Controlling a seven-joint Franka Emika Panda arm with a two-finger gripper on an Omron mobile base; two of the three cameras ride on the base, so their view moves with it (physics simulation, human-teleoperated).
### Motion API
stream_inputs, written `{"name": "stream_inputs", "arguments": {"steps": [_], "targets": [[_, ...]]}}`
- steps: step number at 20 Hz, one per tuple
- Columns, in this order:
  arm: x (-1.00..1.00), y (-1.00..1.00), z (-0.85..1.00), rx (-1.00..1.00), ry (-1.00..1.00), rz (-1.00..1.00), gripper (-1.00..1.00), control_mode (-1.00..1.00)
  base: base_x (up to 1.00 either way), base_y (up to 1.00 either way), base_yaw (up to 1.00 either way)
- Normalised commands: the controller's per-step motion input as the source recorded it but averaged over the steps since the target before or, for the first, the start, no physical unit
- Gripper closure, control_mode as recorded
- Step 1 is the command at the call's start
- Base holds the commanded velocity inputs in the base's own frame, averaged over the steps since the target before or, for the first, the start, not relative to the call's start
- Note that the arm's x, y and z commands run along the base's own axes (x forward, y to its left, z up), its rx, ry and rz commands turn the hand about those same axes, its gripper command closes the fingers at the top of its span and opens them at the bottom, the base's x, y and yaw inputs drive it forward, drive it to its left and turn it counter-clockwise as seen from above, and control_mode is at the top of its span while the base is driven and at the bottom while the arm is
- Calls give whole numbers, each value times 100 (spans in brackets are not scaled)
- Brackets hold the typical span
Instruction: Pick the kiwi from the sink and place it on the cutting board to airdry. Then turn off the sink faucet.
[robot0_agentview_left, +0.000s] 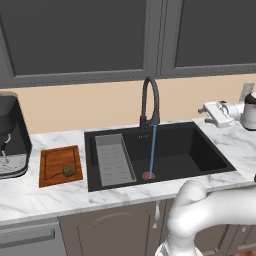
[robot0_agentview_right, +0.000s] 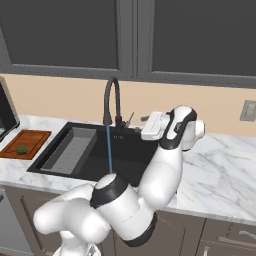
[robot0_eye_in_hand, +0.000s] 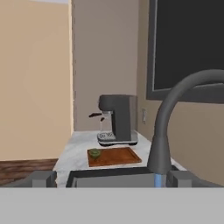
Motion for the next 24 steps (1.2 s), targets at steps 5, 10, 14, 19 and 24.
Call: {"name": "stream_inputs", "arguments": {"steps": [5,10,14,19,24], "targets": [[0,20,-11,0,0,-14,-100,-100,0,0,0],[1,42,-12,0,1,-14,-100,-100,0,0,0],[14,42,-5,0,6,-5,-100,-100,0,0,0],[21,5,-9,-1,4,0,-100,-100,0,0,0],[42,0,-18,0,4,1,-100,-100,0,0,0]]}}
